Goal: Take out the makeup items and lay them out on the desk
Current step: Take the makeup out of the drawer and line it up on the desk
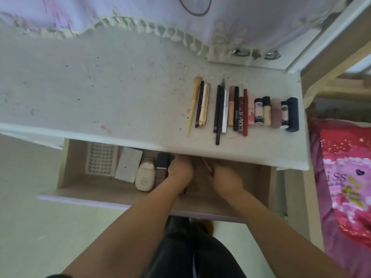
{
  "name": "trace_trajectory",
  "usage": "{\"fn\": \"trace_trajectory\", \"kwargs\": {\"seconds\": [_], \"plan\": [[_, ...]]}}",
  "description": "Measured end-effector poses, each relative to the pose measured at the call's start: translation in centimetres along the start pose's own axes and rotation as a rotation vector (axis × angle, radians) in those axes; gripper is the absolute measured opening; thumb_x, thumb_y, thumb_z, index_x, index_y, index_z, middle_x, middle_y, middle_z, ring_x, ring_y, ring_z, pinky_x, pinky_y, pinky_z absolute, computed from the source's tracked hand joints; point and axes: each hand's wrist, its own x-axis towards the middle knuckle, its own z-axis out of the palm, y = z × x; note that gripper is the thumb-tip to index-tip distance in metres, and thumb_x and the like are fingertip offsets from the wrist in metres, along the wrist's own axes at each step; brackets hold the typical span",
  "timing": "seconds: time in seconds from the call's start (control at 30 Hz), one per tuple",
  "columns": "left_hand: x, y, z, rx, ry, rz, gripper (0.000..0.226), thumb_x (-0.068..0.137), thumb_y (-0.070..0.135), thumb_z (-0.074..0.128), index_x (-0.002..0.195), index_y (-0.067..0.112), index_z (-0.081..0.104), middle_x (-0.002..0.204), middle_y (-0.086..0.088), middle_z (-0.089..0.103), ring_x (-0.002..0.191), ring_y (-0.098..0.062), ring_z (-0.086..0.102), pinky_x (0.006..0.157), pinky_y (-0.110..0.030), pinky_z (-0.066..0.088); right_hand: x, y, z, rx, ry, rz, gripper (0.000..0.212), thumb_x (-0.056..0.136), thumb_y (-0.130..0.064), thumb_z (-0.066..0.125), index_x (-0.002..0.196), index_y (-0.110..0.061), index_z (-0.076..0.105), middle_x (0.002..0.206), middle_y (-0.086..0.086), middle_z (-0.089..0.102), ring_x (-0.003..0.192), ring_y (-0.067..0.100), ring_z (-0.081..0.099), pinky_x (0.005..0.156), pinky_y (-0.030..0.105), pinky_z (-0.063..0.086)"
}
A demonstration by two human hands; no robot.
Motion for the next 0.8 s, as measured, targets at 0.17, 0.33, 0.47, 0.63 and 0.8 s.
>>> {"fn": "trace_trajectory", "kwargs": {"seconds": [0.17, 0.33, 0.47, 0.63, 0.8], "plan": [[-5.2, -0.6, -3.2, -0.154, -0.102, 0.253, 0.002, 0.094, 0.019, 0.048, 0.096, 0.018, 0.05, 0.083, 0.0, 0.058, 0.071, -0.015, 0.058, 0.063, -0.027, 0.05, -4.5, 0.4, -4.1, -0.097, -0.106, -0.152, 0.01, 0.088, -0.028, 0.053, 0.089, -0.022, 0.044, 0.083, 0.001, 0.058, 0.074, 0.021, 0.059, 0.059, 0.032, 0.047], [-8.9, -2.1, -10.5, -0.091, -0.149, 0.474, 0.02, 0.096, 0.029, 0.046, 0.081, 0.04, 0.038, 0.074, 0.016, 0.05, 0.063, 0.005, 0.05, 0.054, -0.011, 0.036, -7.1, -1.6, -7.8, 0.09, -0.2, -0.284, 0.01, 0.087, -0.032, 0.056, 0.083, -0.027, 0.049, 0.078, -0.006, 0.059, 0.07, 0.009, 0.058, 0.067, 0.027, 0.053], [-5.5, -1.1, -17.9, -0.353, 0.107, 0.424, 0.02, 0.096, 0.024, 0.046, 0.078, 0.033, 0.045, 0.066, 0.012, 0.053, 0.06, 0.001, 0.053, 0.056, -0.012, 0.039, -2.8, -6.4, -12.3, 0.395, 0.04, -0.215, 0.009, 0.09, -0.031, 0.057, 0.083, -0.029, 0.052, 0.077, -0.006, 0.061, 0.066, 0.007, 0.06, 0.06, 0.018, 0.053], [3.6, 1.7, -21.1, -0.271, 0.16, 0.211, 0.022, 0.098, 0.027, 0.042, 0.092, 0.009, 0.053, 0.073, -0.003, 0.055, 0.061, -0.016, 0.053, 0.05, -0.023, 0.037, 4.8, -12.6, -14.7, 0.431, 0.111, -0.066, 0.016, 0.091, -0.028, 0.053, 0.08, -0.016, 0.052, 0.077, 0.003, 0.061, 0.064, 0.018, 0.064, 0.055, 0.025, 0.053], [7.6, 3.4, -20.3, -0.191, 0.118, 0.134, 0.022, 0.097, 0.025, 0.043, 0.089, 0.006, 0.053, 0.079, -0.01, 0.062, 0.052, -0.017, 0.059, 0.049, -0.024, 0.046, 7.4, -13.4, -14.0, 0.274, 0.166, -0.009, 0.023, 0.092, -0.02, 0.05, 0.071, -0.012, 0.048, 0.073, 0.01, 0.059, 0.065, 0.025, 0.063, 0.061, 0.036, 0.054]]}}
